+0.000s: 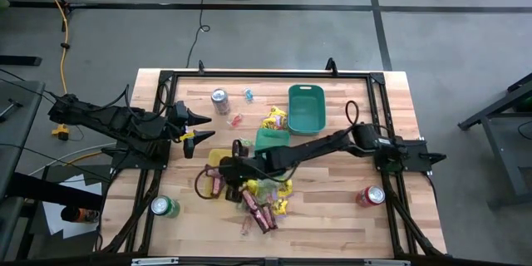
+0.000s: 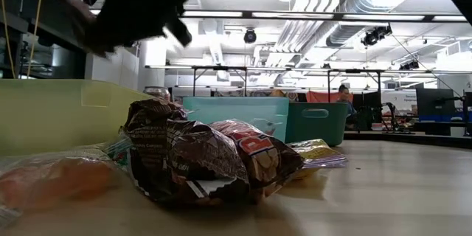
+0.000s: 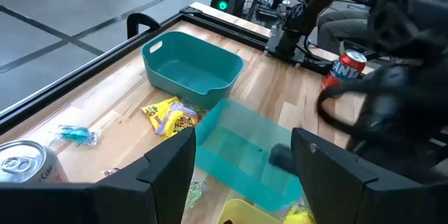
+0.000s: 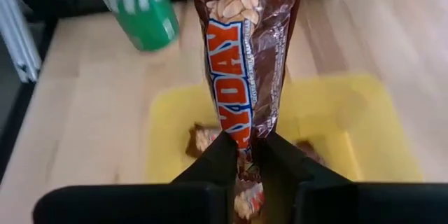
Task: Sort candy
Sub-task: Put the brown chocolate bar into the yellow bin
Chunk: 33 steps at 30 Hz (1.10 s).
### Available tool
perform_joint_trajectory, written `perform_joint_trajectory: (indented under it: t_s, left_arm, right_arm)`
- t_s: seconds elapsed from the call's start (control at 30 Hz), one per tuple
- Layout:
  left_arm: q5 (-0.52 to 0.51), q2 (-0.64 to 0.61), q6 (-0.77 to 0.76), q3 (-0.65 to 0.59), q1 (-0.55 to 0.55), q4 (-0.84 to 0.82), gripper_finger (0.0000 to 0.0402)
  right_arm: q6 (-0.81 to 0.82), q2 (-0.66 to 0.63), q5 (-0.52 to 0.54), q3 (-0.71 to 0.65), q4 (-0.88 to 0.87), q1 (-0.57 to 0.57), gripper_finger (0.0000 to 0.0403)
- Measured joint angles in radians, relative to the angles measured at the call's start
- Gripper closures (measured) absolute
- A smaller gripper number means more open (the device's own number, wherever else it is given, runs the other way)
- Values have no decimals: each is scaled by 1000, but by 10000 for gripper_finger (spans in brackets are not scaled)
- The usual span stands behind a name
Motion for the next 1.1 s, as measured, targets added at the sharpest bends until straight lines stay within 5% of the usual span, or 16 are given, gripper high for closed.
perform_joint_trajectory:
  t_s: [0.33,0.5,0.77,1.1]
  left_arm:
    - [0,0,0,0,0,0,179]
    - [0,0,0,0,0,0,179]
    - [0,0,1,0,0,0,180]
    - [2,0,2,0,0,0,180]
  right_arm:
    - [54,-4,-24,33,-62,-3,216]
    - [-9,-7,-79,149,-295,-4,147]
    - [-6,-10,-100,308,-645,52,136]
    - [294,-6,-141,61,-518,147,135]
